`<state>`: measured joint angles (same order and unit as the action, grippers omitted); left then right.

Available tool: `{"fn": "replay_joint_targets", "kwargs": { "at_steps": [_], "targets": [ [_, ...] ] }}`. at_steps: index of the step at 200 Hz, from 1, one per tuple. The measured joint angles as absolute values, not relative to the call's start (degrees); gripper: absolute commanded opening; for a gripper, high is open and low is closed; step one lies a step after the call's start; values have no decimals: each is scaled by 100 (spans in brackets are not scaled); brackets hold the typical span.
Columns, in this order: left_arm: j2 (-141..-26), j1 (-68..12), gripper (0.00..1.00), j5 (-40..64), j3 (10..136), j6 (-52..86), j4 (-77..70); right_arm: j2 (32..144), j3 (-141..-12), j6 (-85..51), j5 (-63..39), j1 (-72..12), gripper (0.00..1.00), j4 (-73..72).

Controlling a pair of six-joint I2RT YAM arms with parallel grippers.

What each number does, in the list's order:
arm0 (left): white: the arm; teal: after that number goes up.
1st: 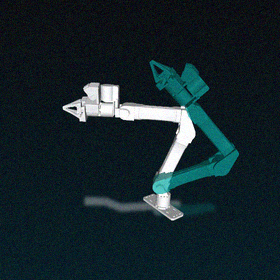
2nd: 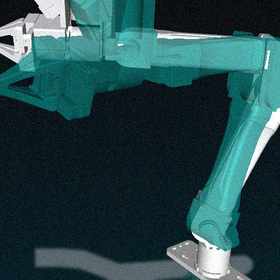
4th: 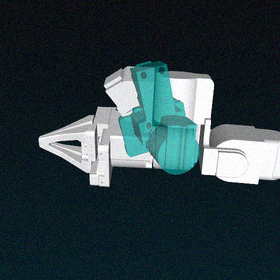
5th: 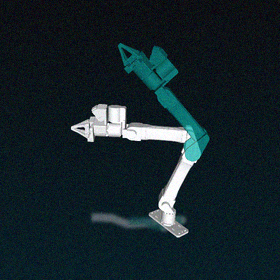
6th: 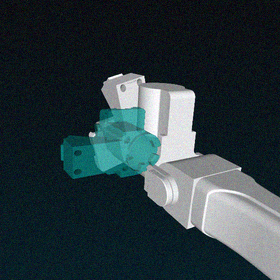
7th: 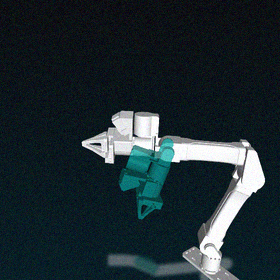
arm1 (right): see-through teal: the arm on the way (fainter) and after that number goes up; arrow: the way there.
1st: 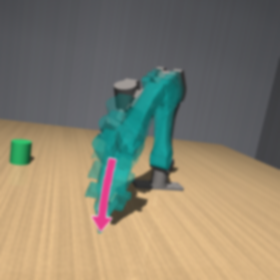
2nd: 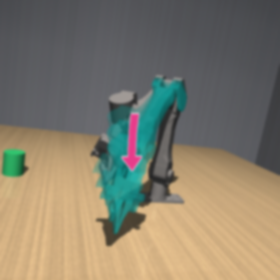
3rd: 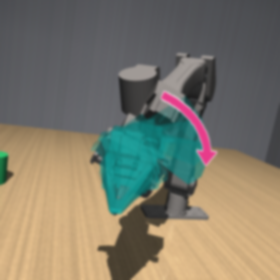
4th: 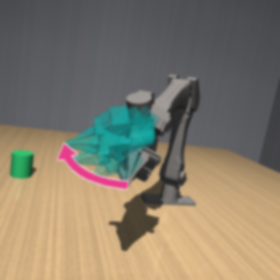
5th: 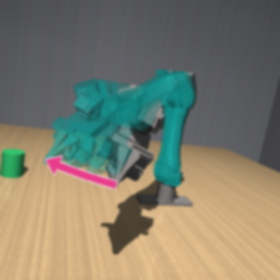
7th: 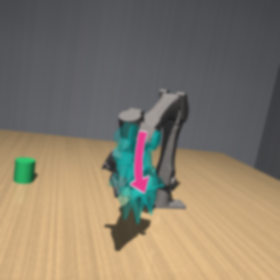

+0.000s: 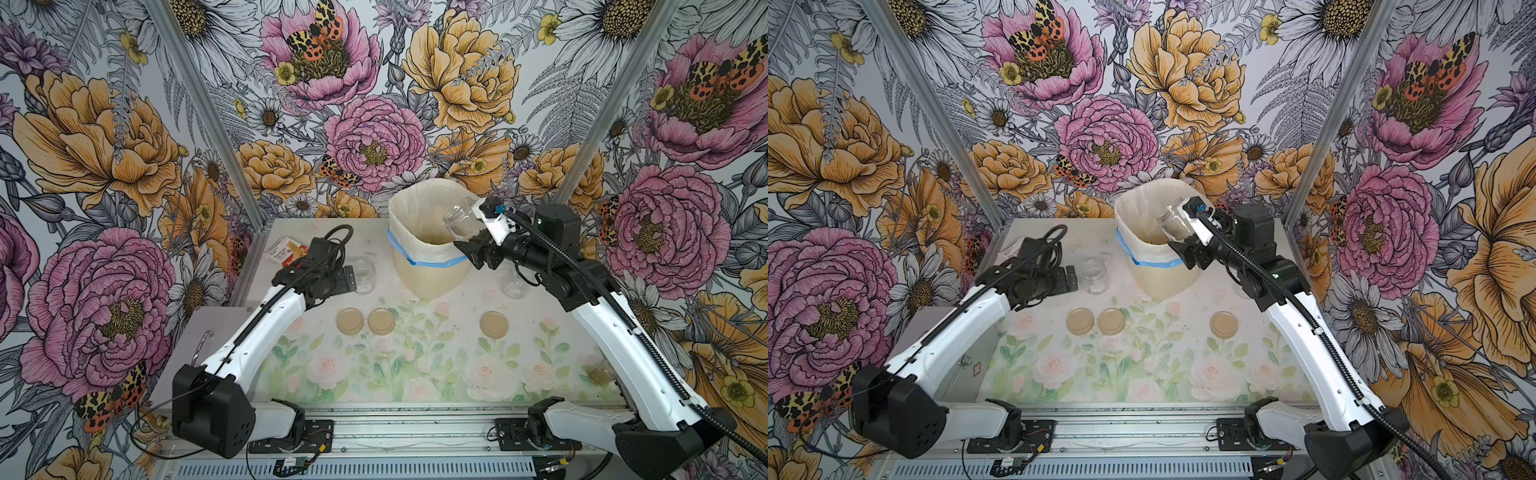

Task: Empty moldy tea leaves from jars
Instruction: Place the lid at the center of the board, then pour the moldy tea leaves from the jar into the trash bin.

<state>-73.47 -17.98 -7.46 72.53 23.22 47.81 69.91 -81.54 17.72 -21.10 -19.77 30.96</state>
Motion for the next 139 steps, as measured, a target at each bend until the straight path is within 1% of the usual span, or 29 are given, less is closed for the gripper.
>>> {"fn": "replay_joint_targets", "kwargs": {
  "at_steps": [16,32,58,72,101,139],
  "targets": [
    [-7201,-1632,99,-176,8200,2209,4683,7140,-8158,1728,-2128,-1977,49,3094],
    [-7271,-1616,99,646,8971,2206,4394,7279,-8160,1625,-2141,-1957,49,3072],
    [-7642,-1750,99,1949,9452,2362,3686,7494,-8263,1299,-2150,-1846,49,2956],
    [-8095,-1859,99,2580,9686,2499,3391,7620,-8374,1055,-2145,-1811,49,2749],
    [-9070,-2123,99,3391,10289,2797,3111,7819,-8578,552,-2123,-1780,49,2274],
    [-9891,-2440,99,3981,11153,3214,2858,7905,-8613,32,-2123,-1780,50,1767]
  ]
}}
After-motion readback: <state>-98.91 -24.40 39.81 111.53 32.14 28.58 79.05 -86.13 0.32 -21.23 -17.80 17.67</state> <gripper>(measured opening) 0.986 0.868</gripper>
